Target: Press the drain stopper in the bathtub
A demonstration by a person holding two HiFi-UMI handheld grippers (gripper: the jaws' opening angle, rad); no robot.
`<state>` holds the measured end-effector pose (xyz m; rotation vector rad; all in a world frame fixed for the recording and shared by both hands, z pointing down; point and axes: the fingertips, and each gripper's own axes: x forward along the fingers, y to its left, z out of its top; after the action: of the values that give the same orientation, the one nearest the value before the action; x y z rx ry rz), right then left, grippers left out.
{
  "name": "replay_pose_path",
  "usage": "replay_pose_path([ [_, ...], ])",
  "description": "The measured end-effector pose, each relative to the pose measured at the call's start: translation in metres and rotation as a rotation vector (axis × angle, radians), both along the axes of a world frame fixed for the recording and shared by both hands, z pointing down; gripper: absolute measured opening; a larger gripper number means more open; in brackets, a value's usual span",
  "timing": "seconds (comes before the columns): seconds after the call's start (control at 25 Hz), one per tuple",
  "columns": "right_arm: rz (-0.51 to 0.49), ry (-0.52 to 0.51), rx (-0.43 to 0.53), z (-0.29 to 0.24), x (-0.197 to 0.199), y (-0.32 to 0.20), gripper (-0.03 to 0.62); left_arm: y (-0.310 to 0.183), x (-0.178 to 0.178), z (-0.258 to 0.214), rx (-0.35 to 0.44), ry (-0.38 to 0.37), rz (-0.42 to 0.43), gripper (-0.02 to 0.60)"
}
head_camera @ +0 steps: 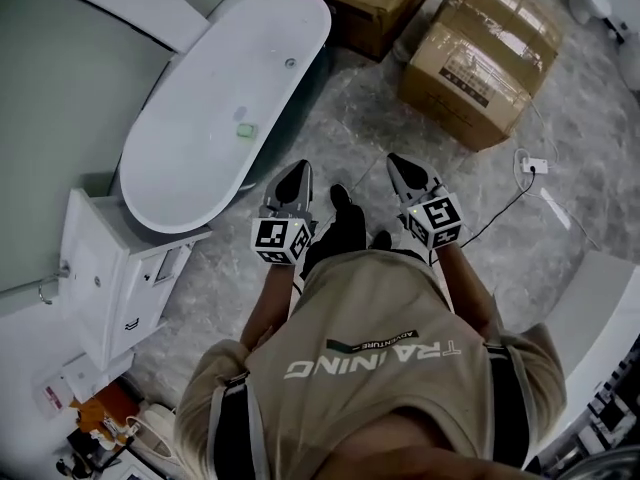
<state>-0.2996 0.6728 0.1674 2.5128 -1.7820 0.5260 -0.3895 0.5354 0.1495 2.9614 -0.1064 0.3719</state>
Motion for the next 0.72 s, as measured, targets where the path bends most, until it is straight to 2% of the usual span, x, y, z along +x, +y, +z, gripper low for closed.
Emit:
replay_pose_path([
  [0.36,0.040,0.101,-0.040,-0.036,0.067,-0.097,0.014,-0.113,0.082,-0.004,-0.051,0.055,0.020,0.002],
  [0.56,0.083,0.101,-0.023,-0.042,0.101,-0.146,0.014,-0.159,0.119,0.004,-0.069,0.037,0.025,0.002],
  [0.72,0.072,0.087,-0.049,-0.032,0.119,-0.167,0.014,-0.179,0.137,0.007,-0.092,0.043,0.024,0.002],
])
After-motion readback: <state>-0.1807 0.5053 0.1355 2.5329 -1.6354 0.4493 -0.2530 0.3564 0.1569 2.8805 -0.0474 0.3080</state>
